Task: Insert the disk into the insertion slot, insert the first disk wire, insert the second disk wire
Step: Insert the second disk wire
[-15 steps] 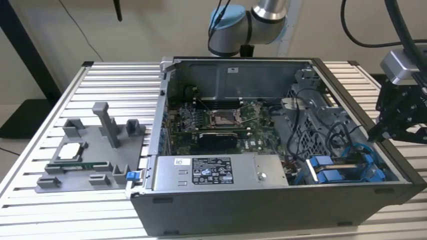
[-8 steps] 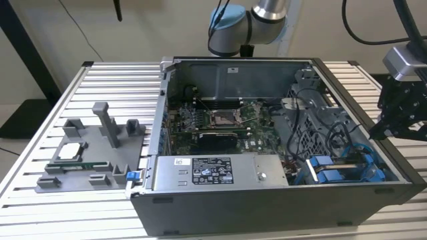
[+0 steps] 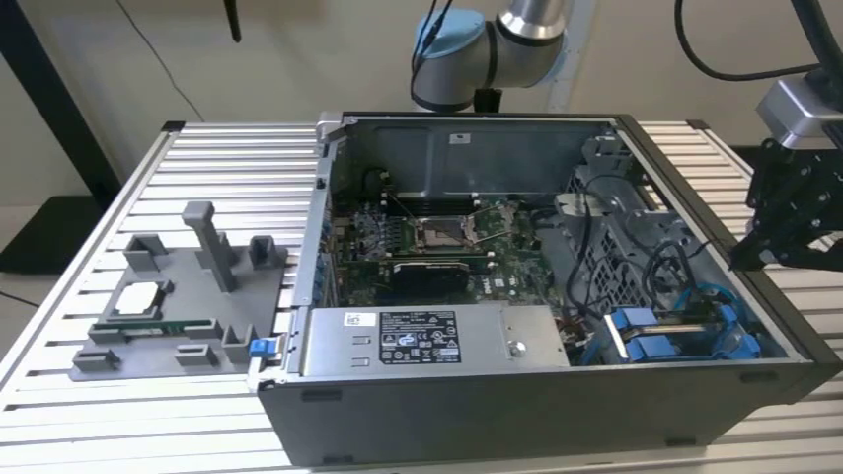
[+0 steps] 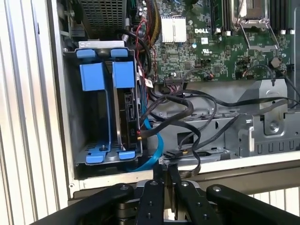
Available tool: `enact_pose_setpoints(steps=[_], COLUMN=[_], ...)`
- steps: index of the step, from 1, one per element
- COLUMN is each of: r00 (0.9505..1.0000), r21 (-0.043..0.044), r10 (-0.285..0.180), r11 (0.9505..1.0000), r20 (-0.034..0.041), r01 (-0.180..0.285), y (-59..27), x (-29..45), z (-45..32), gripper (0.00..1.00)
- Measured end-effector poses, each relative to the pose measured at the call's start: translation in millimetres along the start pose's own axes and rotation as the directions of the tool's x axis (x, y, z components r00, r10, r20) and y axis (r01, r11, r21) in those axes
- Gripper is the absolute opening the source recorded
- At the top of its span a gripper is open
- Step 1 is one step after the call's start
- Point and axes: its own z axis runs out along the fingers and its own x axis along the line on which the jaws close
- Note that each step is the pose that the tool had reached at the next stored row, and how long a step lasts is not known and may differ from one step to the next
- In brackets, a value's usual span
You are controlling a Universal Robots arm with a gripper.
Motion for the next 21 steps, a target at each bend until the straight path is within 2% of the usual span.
enact_pose_setpoints(steps=[6, 21], r00=[1.0, 1.0], r21=[0.0002, 0.0068], r10=[0.0, -0.001], r11=[1.0, 1.0], r20=[0.0, 0.0006], r01=[0.0, 0.001], y=[6.1, 38.6], x=[-1.5, -0.5], z=[-12.0, -25.1], gripper=[0.0, 0.0])
